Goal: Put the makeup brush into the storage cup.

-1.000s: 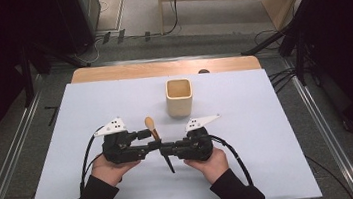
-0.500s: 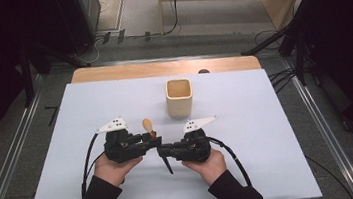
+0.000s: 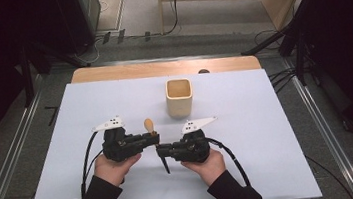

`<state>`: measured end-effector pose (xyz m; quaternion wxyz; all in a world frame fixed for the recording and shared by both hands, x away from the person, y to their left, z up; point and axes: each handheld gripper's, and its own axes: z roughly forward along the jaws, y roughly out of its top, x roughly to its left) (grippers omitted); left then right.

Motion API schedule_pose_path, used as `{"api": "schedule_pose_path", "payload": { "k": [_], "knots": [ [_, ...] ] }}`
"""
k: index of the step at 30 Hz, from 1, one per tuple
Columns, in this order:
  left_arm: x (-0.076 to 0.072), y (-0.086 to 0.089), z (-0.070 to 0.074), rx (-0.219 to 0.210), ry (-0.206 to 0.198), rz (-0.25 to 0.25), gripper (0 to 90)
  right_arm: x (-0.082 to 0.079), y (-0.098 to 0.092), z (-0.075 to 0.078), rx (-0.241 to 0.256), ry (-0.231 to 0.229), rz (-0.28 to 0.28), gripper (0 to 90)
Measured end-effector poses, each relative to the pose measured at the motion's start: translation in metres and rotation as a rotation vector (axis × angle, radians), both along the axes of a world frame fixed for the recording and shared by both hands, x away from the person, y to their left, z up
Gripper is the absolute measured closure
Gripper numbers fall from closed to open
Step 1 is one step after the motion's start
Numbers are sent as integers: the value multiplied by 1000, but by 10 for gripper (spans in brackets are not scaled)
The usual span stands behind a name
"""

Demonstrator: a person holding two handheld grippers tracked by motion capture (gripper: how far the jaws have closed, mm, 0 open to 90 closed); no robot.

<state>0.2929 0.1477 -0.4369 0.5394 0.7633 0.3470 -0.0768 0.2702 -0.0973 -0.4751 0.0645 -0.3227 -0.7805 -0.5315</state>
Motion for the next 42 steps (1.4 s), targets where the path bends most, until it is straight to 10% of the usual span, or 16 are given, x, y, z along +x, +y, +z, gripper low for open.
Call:
{"api": "schedule_pose_path", "payload": {
  "k": [12, 28, 42],
  "knots": [
    [1, 8, 9, -15, 10, -35, 789, -2, 1, 0, 6, -75, 20, 625],
    [-4, 20, 25, 37, -153, -235, 788, -1, 11, -5, 115, -147, 192, 311],
    [-11, 8, 20, 82, -251, -331, 787, -3, 14, -6, 99, -196, 221, 621]
  ]
}}
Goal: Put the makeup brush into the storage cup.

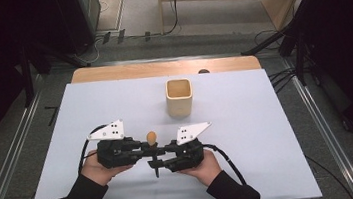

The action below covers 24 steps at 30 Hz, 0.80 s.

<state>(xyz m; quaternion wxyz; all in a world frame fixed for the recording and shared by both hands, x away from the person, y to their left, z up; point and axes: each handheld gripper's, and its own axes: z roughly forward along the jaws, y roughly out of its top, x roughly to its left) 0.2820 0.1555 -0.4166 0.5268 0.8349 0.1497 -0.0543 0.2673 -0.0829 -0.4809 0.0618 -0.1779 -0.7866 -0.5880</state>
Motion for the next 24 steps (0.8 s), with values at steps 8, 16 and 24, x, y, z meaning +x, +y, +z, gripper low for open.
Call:
{"api": "schedule_pose_path", "payload": {
  "k": [8, 16, 24],
  "knots": [
    [0, -2, -2, 2, -5, 0, 787, 1, 0, -1, 4, 12, -3, 752],
    [0, -1, -3, -2, 18, -2, 783, -2, 1, 0, -20, -3, -3, 786],
    [2, 0, -4, -29, 14, 30, 456, -1, -1, 3, -31, -17, -12, 787]
  ]
}}
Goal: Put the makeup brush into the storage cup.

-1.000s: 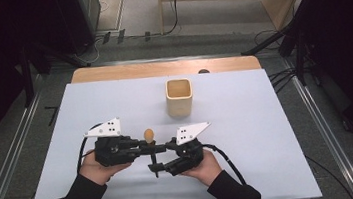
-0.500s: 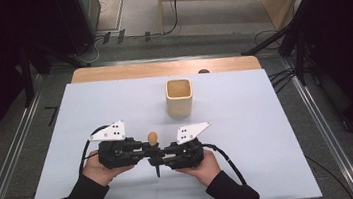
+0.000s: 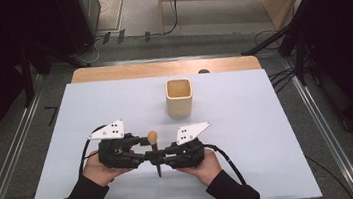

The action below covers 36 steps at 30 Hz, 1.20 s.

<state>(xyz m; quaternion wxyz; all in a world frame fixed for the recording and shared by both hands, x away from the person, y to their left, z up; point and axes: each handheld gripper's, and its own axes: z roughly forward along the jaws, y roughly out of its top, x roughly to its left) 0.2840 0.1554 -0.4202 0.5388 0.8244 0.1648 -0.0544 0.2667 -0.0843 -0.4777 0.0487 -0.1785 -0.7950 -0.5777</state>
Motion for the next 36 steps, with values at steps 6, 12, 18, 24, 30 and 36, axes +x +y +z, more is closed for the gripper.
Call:
{"api": "schedule_pose_path", "payload": {
  "k": [6, 12, 18, 24, 30, 36],
  "knots": [
    [3, 4, -4, 31, 29, -5, 321, 2, -4, 2, -16, 7, -13, 787],
    [1, 11, -3, 24, 7, 7, 273, 4, -7, 2, -37, 19, -19, 787],
    [2, 18, -5, 33, 4, 29, 255, 4, -12, 5, -52, 16, -37, 787],
    [2, 22, -12, 58, -28, 57, 211, 8, -18, 7, -70, 15, -54, 787],
    [-1, 26, -17, 85, -65, 76, 174, 10, -24, 9, -88, 3, -82, 787],
    [-6, 35, -23, 68, -70, 104, 168, 11, -31, 10, -88, -1, -112, 787]
  ]
}}
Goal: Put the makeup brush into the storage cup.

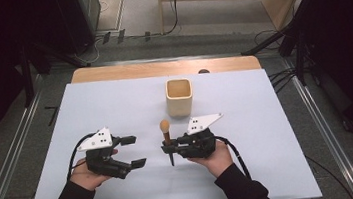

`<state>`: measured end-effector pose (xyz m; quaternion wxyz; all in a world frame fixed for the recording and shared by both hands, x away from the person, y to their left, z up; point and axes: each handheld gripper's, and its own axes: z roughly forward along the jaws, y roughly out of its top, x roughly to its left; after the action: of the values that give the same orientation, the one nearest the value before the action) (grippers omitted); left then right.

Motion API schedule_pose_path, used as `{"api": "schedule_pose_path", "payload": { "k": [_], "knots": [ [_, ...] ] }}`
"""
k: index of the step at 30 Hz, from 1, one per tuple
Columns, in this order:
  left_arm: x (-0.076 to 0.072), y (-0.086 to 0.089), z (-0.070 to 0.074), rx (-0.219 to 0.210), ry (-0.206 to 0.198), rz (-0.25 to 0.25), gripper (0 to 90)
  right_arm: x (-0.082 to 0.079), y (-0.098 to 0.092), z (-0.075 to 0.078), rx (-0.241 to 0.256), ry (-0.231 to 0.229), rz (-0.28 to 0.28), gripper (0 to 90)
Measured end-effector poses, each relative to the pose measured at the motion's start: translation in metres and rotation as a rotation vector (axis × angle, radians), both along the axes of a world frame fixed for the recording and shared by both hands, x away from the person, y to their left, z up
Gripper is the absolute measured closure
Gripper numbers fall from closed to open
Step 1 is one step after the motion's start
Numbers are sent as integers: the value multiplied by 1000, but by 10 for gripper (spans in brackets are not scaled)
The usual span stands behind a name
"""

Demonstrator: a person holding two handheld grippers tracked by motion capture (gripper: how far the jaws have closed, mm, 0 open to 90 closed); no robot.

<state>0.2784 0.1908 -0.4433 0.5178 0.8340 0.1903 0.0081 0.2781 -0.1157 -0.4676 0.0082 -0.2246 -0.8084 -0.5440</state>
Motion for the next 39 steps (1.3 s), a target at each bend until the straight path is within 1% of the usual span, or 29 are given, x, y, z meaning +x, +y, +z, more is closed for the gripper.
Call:
{"api": "schedule_pose_path", "payload": {
  "k": [1, 2, 3, 4, 5, 7, 8, 10, 12, 15, 18, 22, 25, 26, 28, 31, 33, 34, 36, 37, 39],
  "knots": [
    [-2, 3, -1, 6, -24, 1, 168, 0, -1, 0, 3, 0, -4, 787],
    [-2, 3, -1, 6, -24, 1, 168, 0, -1, 0, 3, 0, -4, 787],
    [-3, 4, -1, 5, -43, -3, 168, 0, -2, 1, -1, -1, -10, 787],
    [-3, 4, -1, 5, -43, -3, 168, 0, -2, 1, -1, -1, -10, 787],
    [-4, 7, -2, -1, -51, -1, 168, 1, -4, 1, -3, 0, -17, 787],
    [-4, 8, -3, -4, -50, 3, 168, 1, -4, 1, -2, 0, -20, 787],
    [-4, 10, -3, 2, -57, 8, 168, 2, -5, 1, -2, 0, -26, 787],
    [-4, 11, -5, -4, -49, 17, 168, 2, -7, 2, 3, 1, -31, 787],
    [-4, 12, -6, -14, -56, 22, 169, 3, -9, 3, 10, 0, -38, 787],
    [-5, 12, -8, -4, -75, 13, 168, 3, -12, 4, 6, -4, -53, 787],
    [-6, 14, -9, 1, -82, 14, 169, 4, -13, 4, 0, 0, -62, 787],
    [-7, 17, -9, -17, -95, 19, 168, 6, -16, 5, 3, 5, -80, 787],
    [-8, 20, -9, -23, -107, 23, 168, 8, -17, 6, 9, -2, -88, 787],
    [-8, 21, -9, -29, -108, 27, 166, 9, -18, 7, 7, -3, -92, 787],
    [-9, 23, -9, -25, -109, 31, 161, 11, -19, 10, 2, -11, -107, 787],
    [-11, 26, -9, -27, -113, 35, 161, 11, -21, 14, 6, -17, -117, 787],
    [-11, 27, -10, -27, -106, 36, 161, 13, -23, 18, 11, -24, -126, 788],
    [-12, 28, -11, -28, -102, 39, 162, 14, -25, 23, 4, -33, -131, 787],
    [-12, 28, -11, -29, -104, 38, 161, 15, -25, 24, -1, -32, -133, 787],
    [-12, 28, -11, -34, -106, 37, 161, 18, -27, 29, -8, -39, -138, 787],
    [-13, 29, -10, -36, -113, 40, 161, 19, -28, 32, -13, -42, -142, 787]
  ]
}}
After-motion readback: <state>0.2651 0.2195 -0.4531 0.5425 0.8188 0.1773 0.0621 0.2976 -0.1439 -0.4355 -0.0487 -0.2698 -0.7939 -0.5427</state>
